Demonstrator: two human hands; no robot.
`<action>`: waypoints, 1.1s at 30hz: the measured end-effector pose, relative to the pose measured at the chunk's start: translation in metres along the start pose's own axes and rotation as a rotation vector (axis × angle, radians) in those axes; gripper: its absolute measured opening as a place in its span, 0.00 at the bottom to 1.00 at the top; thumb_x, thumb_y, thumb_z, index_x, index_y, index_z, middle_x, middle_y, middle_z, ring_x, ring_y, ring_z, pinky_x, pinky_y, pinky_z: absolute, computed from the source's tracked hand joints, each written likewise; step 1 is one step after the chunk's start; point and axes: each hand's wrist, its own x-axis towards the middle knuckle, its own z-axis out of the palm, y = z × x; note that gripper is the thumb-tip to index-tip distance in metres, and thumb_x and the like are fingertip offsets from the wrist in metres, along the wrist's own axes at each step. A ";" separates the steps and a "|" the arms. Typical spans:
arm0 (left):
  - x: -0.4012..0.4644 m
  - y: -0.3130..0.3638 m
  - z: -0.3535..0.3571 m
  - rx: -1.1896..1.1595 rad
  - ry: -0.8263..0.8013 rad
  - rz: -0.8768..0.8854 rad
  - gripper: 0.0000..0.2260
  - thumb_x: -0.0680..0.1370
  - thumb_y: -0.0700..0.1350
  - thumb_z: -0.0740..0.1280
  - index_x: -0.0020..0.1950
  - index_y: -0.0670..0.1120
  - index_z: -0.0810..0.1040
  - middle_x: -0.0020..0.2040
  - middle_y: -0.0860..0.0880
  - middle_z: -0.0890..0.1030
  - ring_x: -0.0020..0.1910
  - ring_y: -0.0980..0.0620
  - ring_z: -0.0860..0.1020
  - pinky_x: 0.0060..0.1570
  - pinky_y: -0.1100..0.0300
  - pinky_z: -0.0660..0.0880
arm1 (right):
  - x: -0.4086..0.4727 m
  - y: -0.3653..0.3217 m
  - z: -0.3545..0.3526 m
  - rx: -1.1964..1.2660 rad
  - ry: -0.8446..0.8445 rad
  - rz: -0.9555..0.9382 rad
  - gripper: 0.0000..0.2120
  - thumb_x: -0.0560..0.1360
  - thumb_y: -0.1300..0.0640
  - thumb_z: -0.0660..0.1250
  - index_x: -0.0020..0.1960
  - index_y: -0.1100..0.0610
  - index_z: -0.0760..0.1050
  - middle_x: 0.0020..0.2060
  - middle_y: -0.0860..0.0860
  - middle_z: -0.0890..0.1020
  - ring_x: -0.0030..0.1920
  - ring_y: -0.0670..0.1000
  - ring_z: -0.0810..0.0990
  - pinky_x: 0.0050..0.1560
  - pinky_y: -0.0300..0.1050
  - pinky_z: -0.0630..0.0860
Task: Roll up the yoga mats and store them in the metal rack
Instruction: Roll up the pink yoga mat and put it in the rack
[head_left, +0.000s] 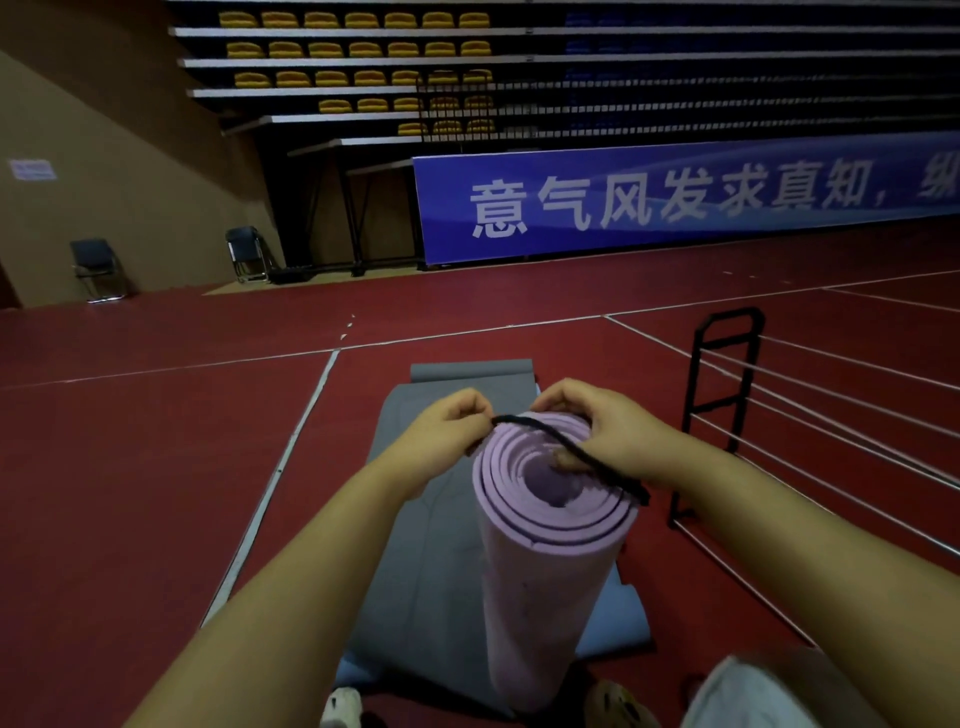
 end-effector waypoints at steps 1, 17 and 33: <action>0.000 -0.004 0.002 0.010 0.015 -0.001 0.08 0.78 0.36 0.60 0.39 0.43 0.70 0.31 0.53 0.70 0.31 0.55 0.66 0.35 0.63 0.65 | 0.000 0.003 -0.002 0.002 0.039 0.011 0.21 0.67 0.64 0.76 0.56 0.53 0.74 0.51 0.48 0.80 0.51 0.46 0.79 0.48 0.35 0.75; -0.058 0.006 0.097 0.568 0.146 0.745 0.09 0.66 0.47 0.62 0.33 0.42 0.69 0.30 0.47 0.70 0.36 0.49 0.66 0.38 0.58 0.62 | 0.033 0.024 -0.024 -0.140 0.270 0.279 0.18 0.66 0.58 0.77 0.49 0.55 0.69 0.42 0.56 0.80 0.40 0.52 0.77 0.41 0.46 0.74; -0.037 -0.097 0.053 -0.340 0.346 -0.368 0.04 0.75 0.42 0.65 0.49 0.47 0.77 0.58 0.42 0.79 0.53 0.48 0.77 0.48 0.57 0.72 | 0.051 0.014 -0.002 0.288 0.348 0.383 0.21 0.64 0.65 0.78 0.52 0.55 0.74 0.51 0.55 0.79 0.49 0.54 0.78 0.49 0.49 0.77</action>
